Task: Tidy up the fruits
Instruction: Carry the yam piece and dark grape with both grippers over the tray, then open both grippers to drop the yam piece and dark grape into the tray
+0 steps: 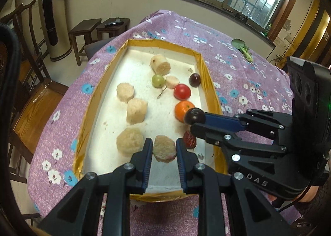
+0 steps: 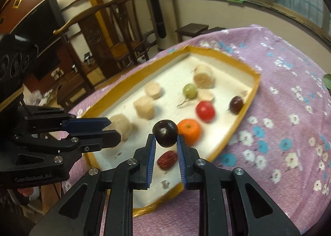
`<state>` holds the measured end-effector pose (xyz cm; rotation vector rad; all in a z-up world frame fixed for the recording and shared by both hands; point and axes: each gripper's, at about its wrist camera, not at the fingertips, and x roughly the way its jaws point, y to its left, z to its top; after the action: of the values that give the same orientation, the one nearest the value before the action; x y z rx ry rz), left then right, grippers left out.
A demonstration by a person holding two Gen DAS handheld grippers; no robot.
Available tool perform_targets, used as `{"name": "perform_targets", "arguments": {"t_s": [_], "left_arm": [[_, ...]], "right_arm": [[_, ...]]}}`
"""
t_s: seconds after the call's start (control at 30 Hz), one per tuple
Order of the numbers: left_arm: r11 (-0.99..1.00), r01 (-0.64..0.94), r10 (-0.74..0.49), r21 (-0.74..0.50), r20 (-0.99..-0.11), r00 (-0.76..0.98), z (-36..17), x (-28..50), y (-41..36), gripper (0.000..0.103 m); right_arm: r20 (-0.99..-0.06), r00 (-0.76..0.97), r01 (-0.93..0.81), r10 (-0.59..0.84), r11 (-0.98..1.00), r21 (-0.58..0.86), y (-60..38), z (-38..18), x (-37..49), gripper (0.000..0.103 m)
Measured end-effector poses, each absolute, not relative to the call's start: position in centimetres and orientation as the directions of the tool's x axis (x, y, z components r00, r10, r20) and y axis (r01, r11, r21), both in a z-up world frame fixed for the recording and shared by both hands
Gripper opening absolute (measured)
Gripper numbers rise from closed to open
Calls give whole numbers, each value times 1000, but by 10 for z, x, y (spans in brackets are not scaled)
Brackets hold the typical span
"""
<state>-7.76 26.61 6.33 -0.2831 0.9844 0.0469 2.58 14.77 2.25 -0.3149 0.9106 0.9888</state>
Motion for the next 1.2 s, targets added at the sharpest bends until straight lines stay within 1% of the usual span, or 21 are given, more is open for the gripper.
{"name": "perform_targets", "arguments": {"t_s": [0.37, 0.53, 0.93, 1.1, 1.2], "left_arm": [[962, -196, -68, -192, -858, 509, 43, -77, 268, 25], [959, -208, -68, -191, -870, 489, 38, -72, 269, 25], [953, -236, -68, -192, -891, 448, 28, -68, 272, 25], [952, -241, -69, -191, -897, 437, 25, -68, 272, 29], [949, -258, -55, -181, -901, 430, 25, -69, 275, 39]], "right_arm": [[-828, 200, -859, 523, 501, 109, 171, 1, 24, 20], [-842, 219, -868, 493, 492, 62, 176, -2, 24, 21], [-865, 245, -863, 438, 506, 12, 179, -5, 26, 22], [-870, 254, -852, 422, 523, 5, 178, -7, 27, 23], [-874, 262, -844, 410, 537, -1, 178, -6, 27, 23]]}}
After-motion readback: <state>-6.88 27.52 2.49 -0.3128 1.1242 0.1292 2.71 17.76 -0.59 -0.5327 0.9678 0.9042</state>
